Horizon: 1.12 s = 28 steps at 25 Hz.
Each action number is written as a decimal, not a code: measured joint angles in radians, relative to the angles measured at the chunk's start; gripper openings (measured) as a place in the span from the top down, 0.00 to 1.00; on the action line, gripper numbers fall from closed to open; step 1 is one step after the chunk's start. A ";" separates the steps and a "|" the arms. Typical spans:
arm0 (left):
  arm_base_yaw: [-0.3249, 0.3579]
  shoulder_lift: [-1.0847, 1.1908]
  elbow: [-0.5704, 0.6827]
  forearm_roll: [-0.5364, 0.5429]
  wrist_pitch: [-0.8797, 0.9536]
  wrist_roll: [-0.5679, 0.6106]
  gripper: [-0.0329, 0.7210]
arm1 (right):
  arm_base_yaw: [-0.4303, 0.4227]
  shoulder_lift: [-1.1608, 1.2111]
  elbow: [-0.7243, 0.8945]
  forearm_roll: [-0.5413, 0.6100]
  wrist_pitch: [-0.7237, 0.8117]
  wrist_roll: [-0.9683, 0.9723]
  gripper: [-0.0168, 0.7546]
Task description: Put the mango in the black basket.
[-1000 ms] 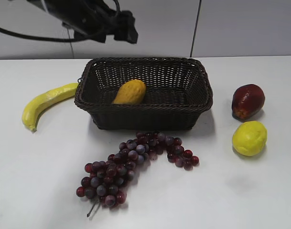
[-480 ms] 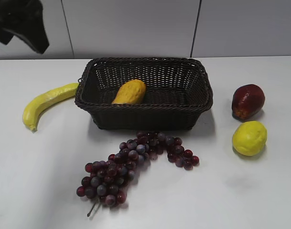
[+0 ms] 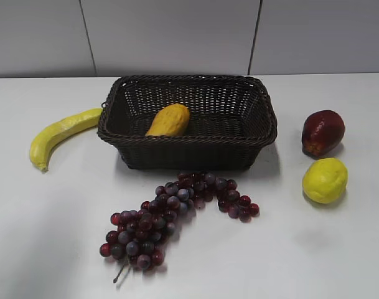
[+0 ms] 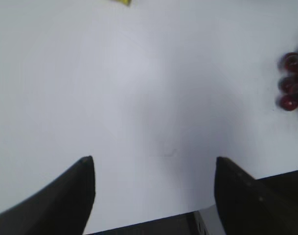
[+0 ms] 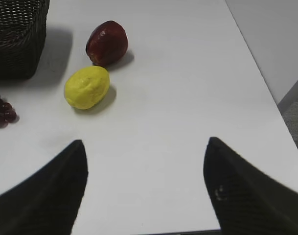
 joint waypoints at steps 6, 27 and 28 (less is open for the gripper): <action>0.140 -0.242 0.273 0.002 -0.093 -0.027 0.21 | 0.000 0.000 0.000 0.000 0.000 0.000 0.24; 0.161 -1.101 0.527 0.041 -0.053 -0.036 0.21 | 0.000 0.000 0.000 0.000 0.000 0.000 0.24; 0.161 -1.101 0.527 0.043 -0.053 -0.036 0.21 | 0.000 0.000 0.000 0.000 0.000 0.000 0.24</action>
